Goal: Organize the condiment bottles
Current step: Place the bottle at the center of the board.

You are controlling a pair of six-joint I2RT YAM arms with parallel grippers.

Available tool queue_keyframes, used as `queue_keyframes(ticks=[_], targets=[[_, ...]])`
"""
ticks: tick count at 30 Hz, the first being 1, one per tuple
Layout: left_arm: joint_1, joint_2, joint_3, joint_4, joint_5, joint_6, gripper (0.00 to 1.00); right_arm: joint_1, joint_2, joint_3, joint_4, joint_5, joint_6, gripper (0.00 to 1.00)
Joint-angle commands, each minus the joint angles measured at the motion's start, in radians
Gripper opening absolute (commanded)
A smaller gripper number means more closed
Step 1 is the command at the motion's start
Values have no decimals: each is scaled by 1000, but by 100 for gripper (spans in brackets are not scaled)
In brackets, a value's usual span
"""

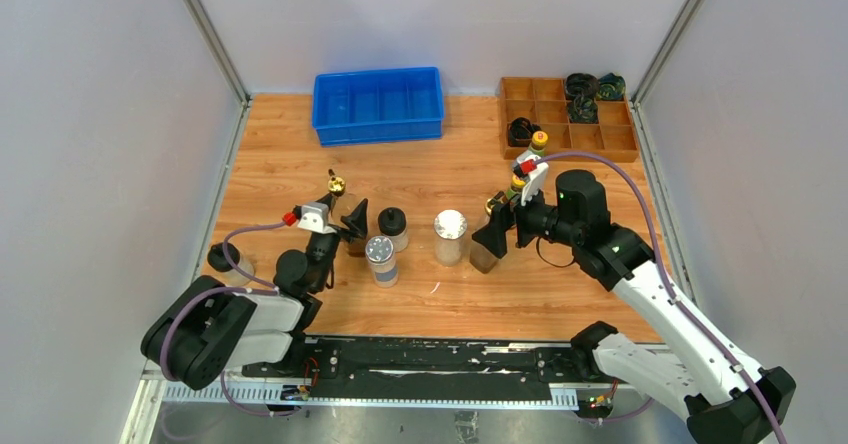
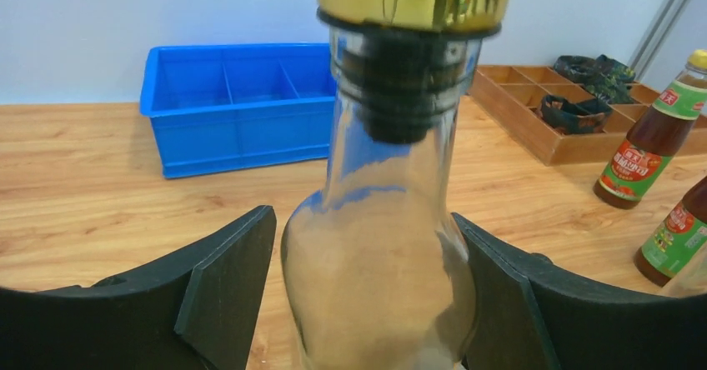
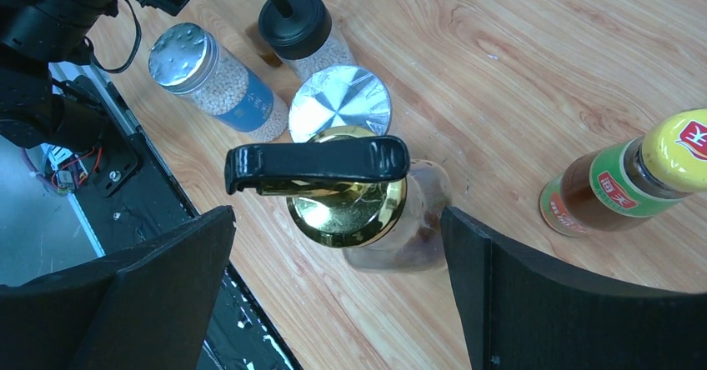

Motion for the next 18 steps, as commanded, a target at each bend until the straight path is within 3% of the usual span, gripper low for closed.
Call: queue_keyframes(ticks=[1, 11, 18], targets=[[-6, -8, -49, 58, -18, 0, 78, 8, -12, -18, 8, -21, 16, 100], [-6, -107, -58, -44, 1, -30, 79, 8, -15, -27, 24, -31, 30, 100], [-6, -320, -35, -308, 54, -78, 80, 8, -38, -28, 25, -42, 45, 100]])
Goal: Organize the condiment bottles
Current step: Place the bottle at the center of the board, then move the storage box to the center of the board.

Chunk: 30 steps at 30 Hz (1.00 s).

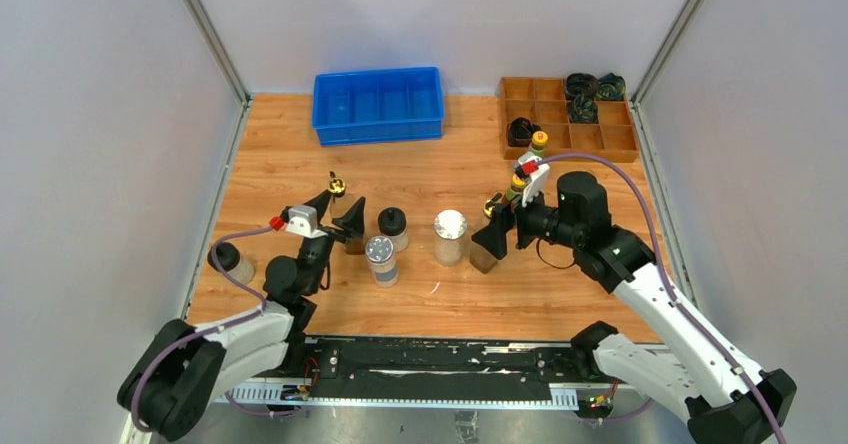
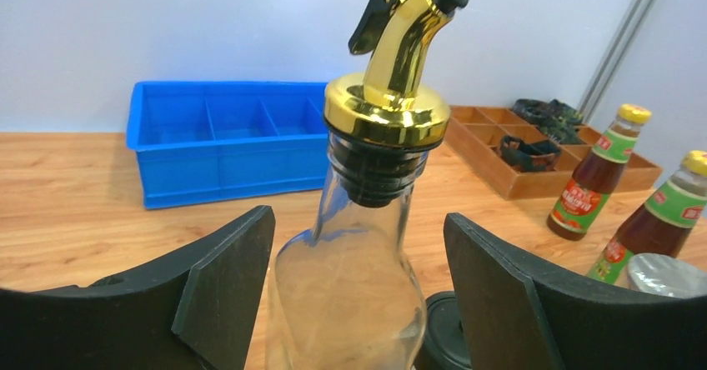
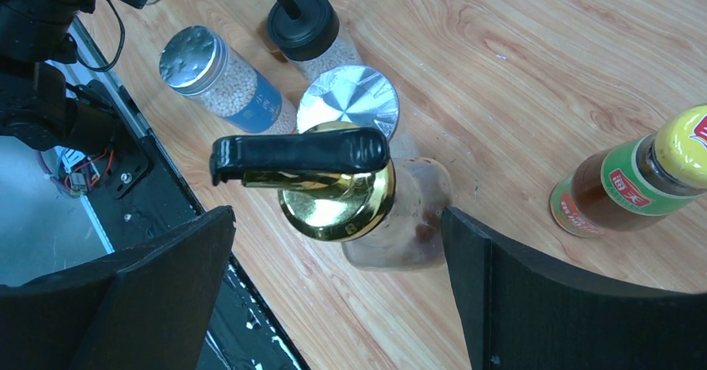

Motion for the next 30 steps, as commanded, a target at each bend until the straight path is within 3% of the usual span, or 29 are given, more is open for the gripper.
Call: queue_keyframes(ticks=[1, 7, 15, 21, 24, 25, 30], targets=[[-6, -120, -33, -188, 36, -41, 80, 8, -38, -17, 12, -33, 27, 100], [-6, -289, -14, -374, 77, -82, 79, 8, -87, -11, -41, -22, 32, 100], [-6, -460, 212, -736, 172, -123, 81, 8, -107, 107, -190, -1, -6, 100], [-6, -501, 367, -924, 183, -160, 83, 8, -137, 166, -244, 0, -14, 100], [-6, -465, 527, -1078, 183, -162, 88, 8, -125, 224, -274, 2, -26, 100], [-6, -429, 608, -1151, 175, -159, 98, 8, -113, 254, -288, 2, -33, 100], [-5, -80, 1136, -1555, 104, -81, 100, 8, 53, 549, -389, 2, -96, 100]])
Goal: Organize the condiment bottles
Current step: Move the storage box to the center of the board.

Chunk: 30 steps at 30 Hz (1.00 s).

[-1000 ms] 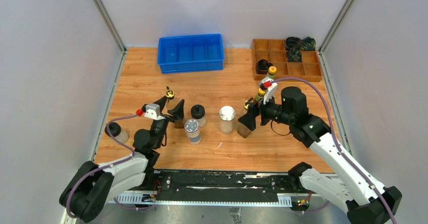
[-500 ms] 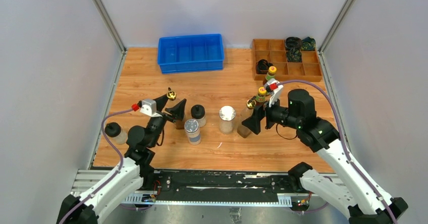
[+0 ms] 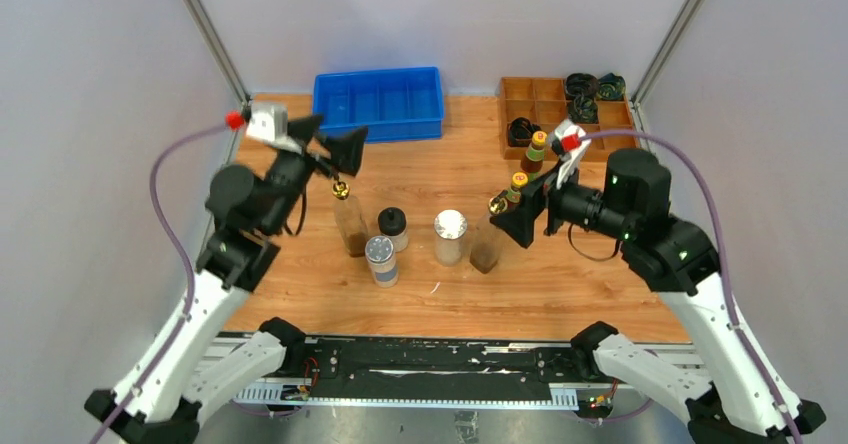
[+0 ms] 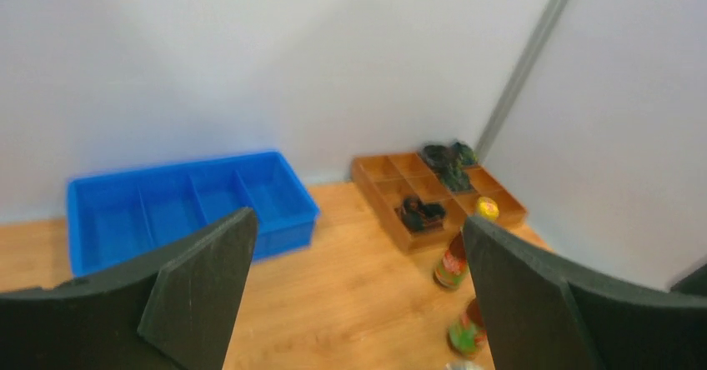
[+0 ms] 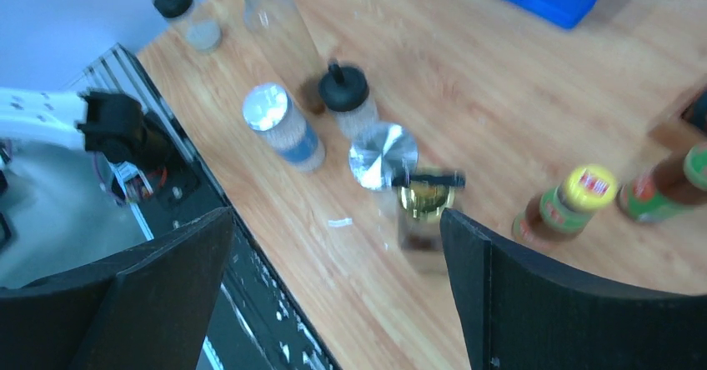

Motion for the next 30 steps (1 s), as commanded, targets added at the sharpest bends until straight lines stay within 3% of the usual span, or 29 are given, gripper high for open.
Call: queue_keyframes(ticks=[1, 6, 9, 14, 20, 25, 30], targets=[[-4, 310, 490, -445, -67, 81, 100, 8, 149, 296, -106, 10, -80, 100], [111, 681, 967, -686, -33, 73, 100, 8, 395, 763, -252, 26, -107, 100], [234, 862, 1158, -760, 7, 20, 98, 8, 431, 895, -310, -9, -103, 100], [356, 1138, 1359, -823, 27, -23, 92, 8, 335, 785, -341, -2, -137, 100], [383, 1337, 1381, -811, 5, -47, 91, 8, 176, 600, -361, 14, -140, 100], [377, 1414, 1344, -764, -112, -70, 89, 8, 90, 499, -382, 21, -131, 100], [363, 1492, 1425, -796, -259, -51, 89, 9, 28, 436, -400, 39, -131, 100]])
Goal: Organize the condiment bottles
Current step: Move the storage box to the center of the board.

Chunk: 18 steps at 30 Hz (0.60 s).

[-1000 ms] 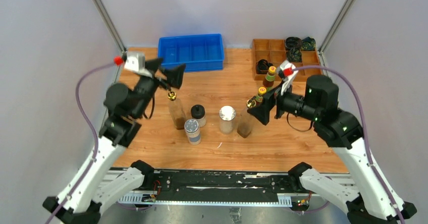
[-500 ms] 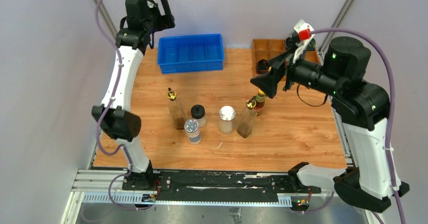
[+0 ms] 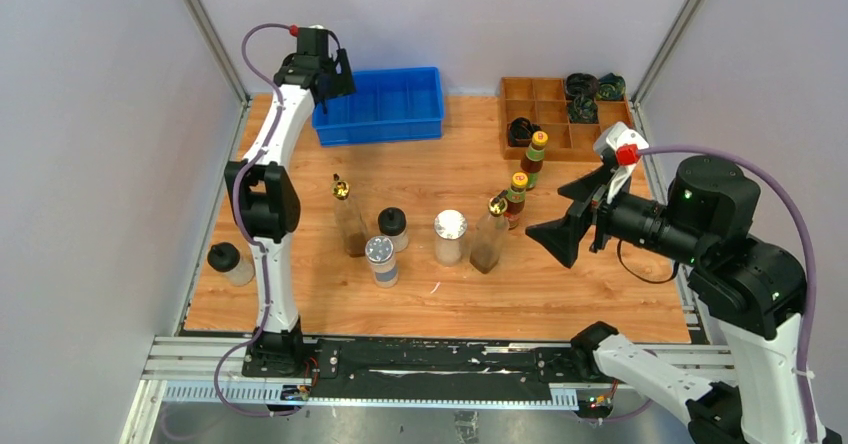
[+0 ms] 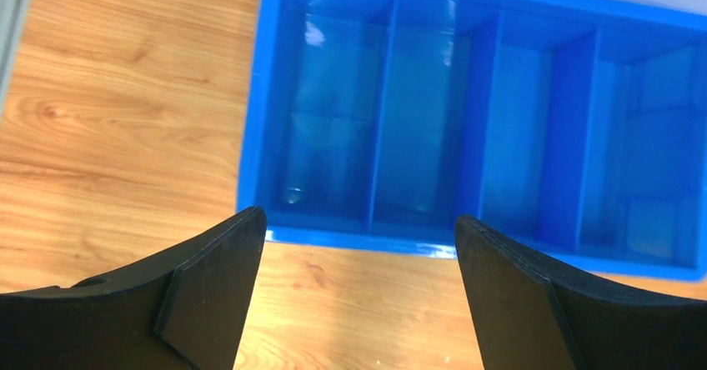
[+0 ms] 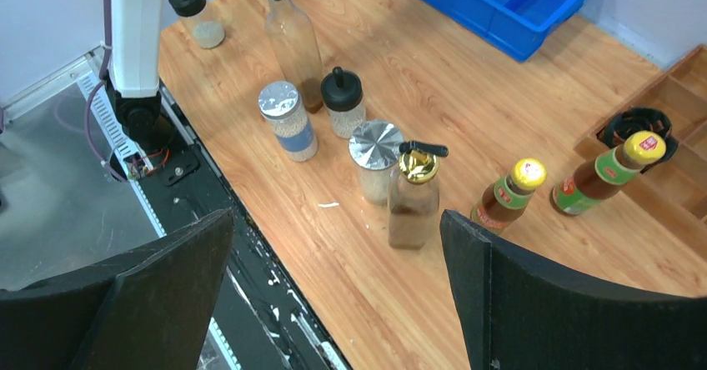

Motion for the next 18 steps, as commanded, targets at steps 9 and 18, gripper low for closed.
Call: queue_keyframes(ticks=[9, 18], targets=[[16, 95, 30, -13, -183, -88, 93, 8, -93, -103, -54, 31, -8, 100], [13, 109, -116, 57, -101, -111, 87, 8, -118, -164, -27, 15, 0, 100]])
